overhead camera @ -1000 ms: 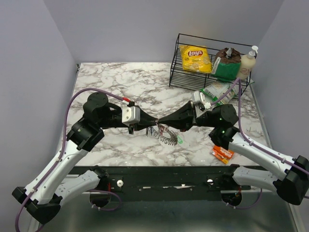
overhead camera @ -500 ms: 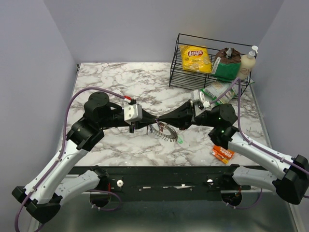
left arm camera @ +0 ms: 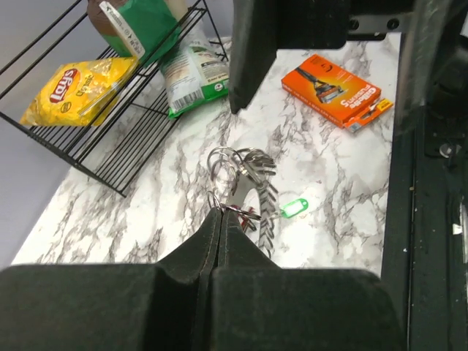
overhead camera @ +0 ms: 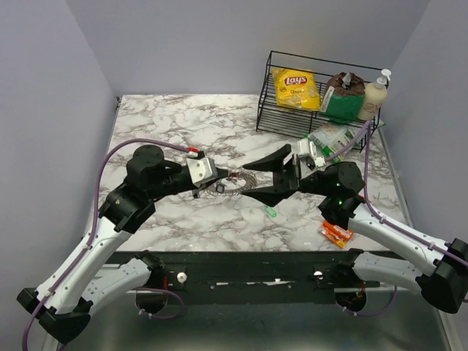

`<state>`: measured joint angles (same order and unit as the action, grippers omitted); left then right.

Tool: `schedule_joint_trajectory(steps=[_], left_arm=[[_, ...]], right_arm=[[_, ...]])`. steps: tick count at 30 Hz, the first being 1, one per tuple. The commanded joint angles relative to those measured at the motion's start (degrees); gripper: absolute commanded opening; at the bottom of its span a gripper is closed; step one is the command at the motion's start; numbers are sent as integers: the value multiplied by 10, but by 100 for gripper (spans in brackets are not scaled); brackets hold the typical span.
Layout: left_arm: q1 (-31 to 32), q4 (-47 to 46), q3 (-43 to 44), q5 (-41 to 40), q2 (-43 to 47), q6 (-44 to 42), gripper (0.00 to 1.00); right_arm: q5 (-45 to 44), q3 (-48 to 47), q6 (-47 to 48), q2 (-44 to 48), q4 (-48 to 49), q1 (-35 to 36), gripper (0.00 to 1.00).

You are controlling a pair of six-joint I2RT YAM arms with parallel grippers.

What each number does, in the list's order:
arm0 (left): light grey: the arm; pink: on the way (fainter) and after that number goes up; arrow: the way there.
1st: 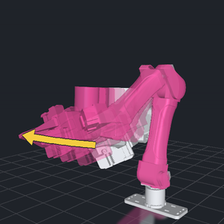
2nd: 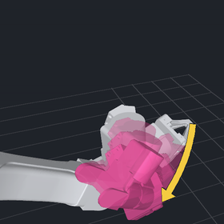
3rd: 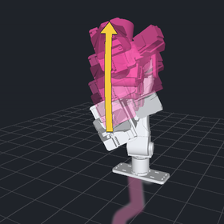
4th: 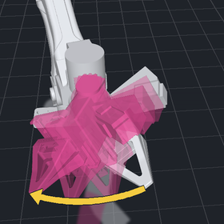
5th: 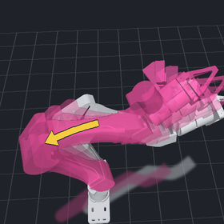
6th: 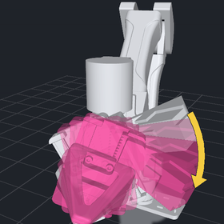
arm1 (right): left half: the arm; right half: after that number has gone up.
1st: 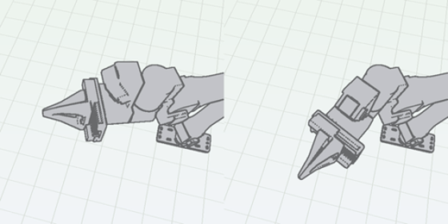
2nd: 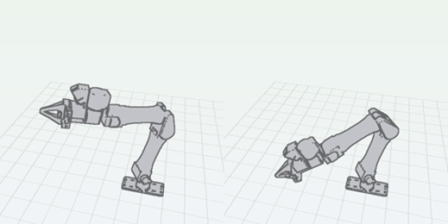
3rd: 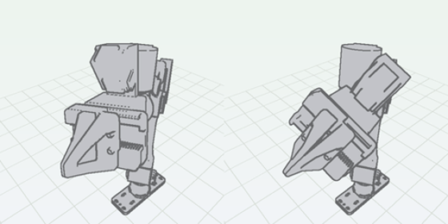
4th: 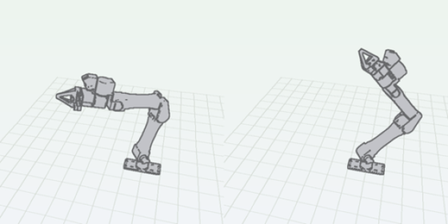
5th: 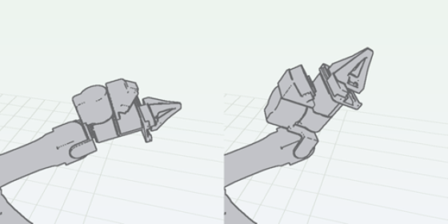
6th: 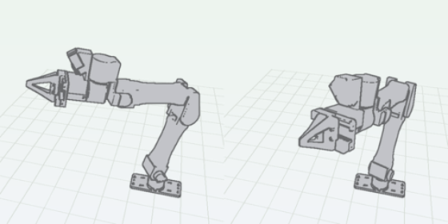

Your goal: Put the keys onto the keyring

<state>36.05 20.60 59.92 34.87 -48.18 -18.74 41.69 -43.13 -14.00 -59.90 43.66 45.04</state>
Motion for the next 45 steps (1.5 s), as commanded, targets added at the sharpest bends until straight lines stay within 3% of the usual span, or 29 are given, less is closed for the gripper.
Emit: schedule_joint_trajectory(steps=[1, 7, 20, 29, 32, 45], left_arm=[[-1, -28, -24, -33, 38, -63, 0], [0, -33, -57, -30, 64, -106, 0], [0, -46, -82, 19, 83, -149, 0], [0, -45, -70, 90, 85, -140, 0], [-1, -42, -64, 98, 85, -139, 0], [-1, -57, -58, 110, 99, -125, 0]], right_arm=[[-47, 12, 9, 16, 6, 2, 78], [-66, 14, 20, 15, -11, 1, 87], [-60, -11, 48, -10, -62, -2, 89], [92, -69, 56, -72, -93, -4, 68], [109, -81, 66, -79, -112, -4, 65], [107, -98, 98, -90, -169, -4, 38]])
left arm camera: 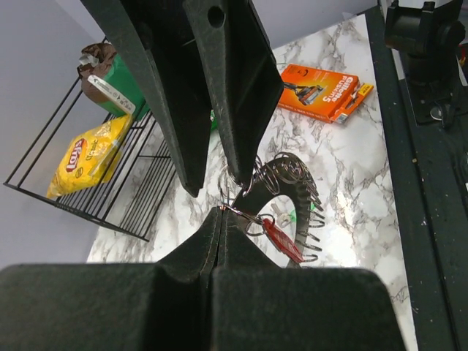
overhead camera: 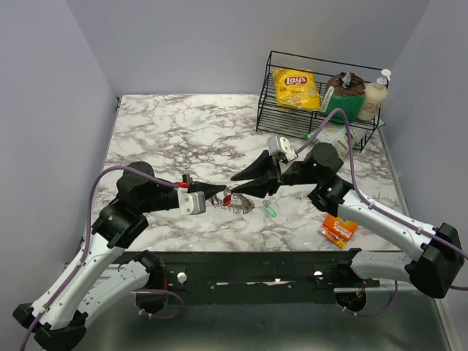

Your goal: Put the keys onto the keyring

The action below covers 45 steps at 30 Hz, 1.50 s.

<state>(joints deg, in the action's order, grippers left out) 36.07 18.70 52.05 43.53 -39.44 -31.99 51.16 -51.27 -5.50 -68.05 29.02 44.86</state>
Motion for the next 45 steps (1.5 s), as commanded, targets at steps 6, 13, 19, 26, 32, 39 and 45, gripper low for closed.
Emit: schedule_joint_trajectory(steps=[6, 13, 19, 26, 32, 39, 45], left_arm=[[0, -45, 22, 31, 12, 17, 0], [-1, -50, 21, 33, 11, 23, 0], [0, -33, 23, 18, 8, 17, 0], [0, 12, 45, 9, -25, 10, 9], [0, 27, 53, -7, -36, 8, 23], [-1, 53, 67, -17, -55, 2, 24], [0, 77, 78, -30, -72, -8, 27]], right_arm=[[11, -25, 13, -17, -27, -2, 33], [11, -33, 9, -21, -30, -3, 5], [8, -37, 13, -20, -40, -2, 1], [7, -61, 29, -29, -83, -2, 1], [3, -67, 37, -28, -103, -2, 1], [3, -72, 49, -28, -119, -2, 1], [-1, -72, 50, -24, -128, -2, 1]])
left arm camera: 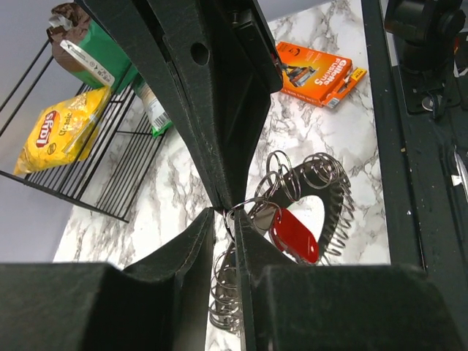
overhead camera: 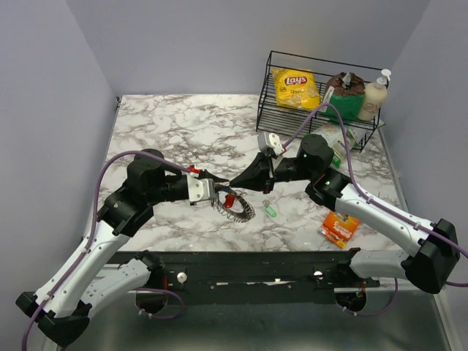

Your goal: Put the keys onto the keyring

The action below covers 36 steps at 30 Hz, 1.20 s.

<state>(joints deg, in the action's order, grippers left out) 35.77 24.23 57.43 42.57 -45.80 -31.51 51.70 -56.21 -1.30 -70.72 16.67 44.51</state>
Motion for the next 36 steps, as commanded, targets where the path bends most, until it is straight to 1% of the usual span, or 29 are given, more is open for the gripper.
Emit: schedule_joint_trajectory(steps=[1, 5, 9, 11, 12, 20, 23, 24, 26, 27, 32, 34, 35, 36], left_arm=[[4, 27, 27, -22, -10, -15, 28], [5, 49, 37, -36, -20, -18, 29], [7, 64, 40, -49, -24, -14, 32], [6, 66, 39, -55, -25, -12, 32], [7, 67, 38, -57, -25, -11, 32], [8, 66, 36, -58, -35, -8, 32], [9, 64, 35, -57, -42, -7, 27], [9, 67, 37, -57, -45, -7, 18], [9, 70, 40, -57, -50, -8, 7], [9, 71, 43, -57, -52, -7, 0], [10, 64, 36, -63, -47, -4, 0], [9, 49, 24, -66, -42, 1, 0], [9, 42, 19, -71, -34, 5, 0], [9, 22, 6, -73, -31, 8, 0]], right_arm=[[-7, -22, 8, 2, -7, 1, 1], [-11, -22, 8, 4, -8, 1, 1], [-11, -21, 8, 6, -8, 1, 1], [-11, -21, 8, 6, -8, 1, 1], [-12, -21, 23, 6, -8, 1, 1], [-13, -18, 24, 9, -7, 1, 1], [-13, -17, 23, 9, -5, 1, 1], [-13, -15, 22, 10, -5, 1, 1], [-13, -15, 21, 9, -4, 1, 1], [-13, -15, 21, 10, -4, 1, 1], [-20, -10, 19, 14, 3, 1, 1], [-41, -5, 15, 18, 13, 1, 2], [-50, 2, 15, 23, 17, 1, 7], [-65, 7, 15, 29, 26, 1, 20]])
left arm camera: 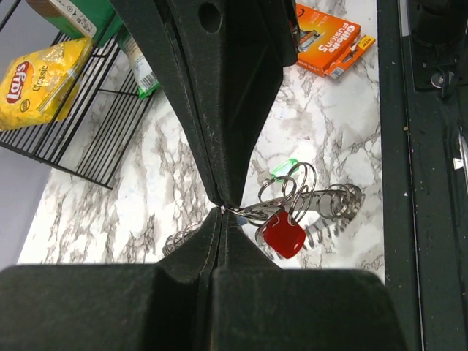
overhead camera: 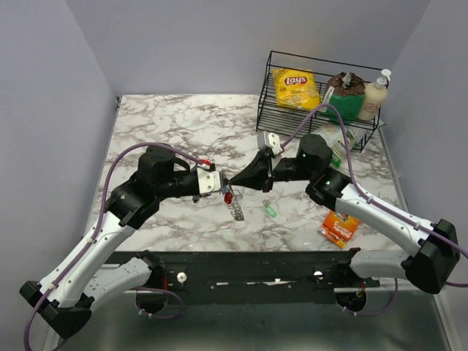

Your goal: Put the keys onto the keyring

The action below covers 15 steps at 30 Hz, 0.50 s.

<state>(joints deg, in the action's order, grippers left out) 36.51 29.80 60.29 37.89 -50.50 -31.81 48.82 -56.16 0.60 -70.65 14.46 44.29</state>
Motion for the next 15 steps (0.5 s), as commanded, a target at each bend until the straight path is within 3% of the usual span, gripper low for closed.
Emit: schedule_joint_trajectory(steps=[1, 2, 3, 6, 9, 15], left_arm=[[1, -42, -30, -28, 22, 14, 0], [2, -53, -36, -29, 31, 21, 0], [1, -71, -49, -31, 36, 24, 0], [2, -102, -72, -34, 53, 29, 0], [2, -128, -93, -37, 71, 27, 0], [3, -164, -126, -37, 116, 0, 0]], right_arm=[[-43, 11, -21, 33, 55, 4, 28], [-55, 18, -24, 39, 63, 4, 36], [-79, 32, -31, 51, 75, 4, 53], [-127, 53, -34, 75, 88, 4, 75], [-170, 67, -38, 89, 94, 3, 89], [-195, 83, -76, 94, 94, -28, 98]])
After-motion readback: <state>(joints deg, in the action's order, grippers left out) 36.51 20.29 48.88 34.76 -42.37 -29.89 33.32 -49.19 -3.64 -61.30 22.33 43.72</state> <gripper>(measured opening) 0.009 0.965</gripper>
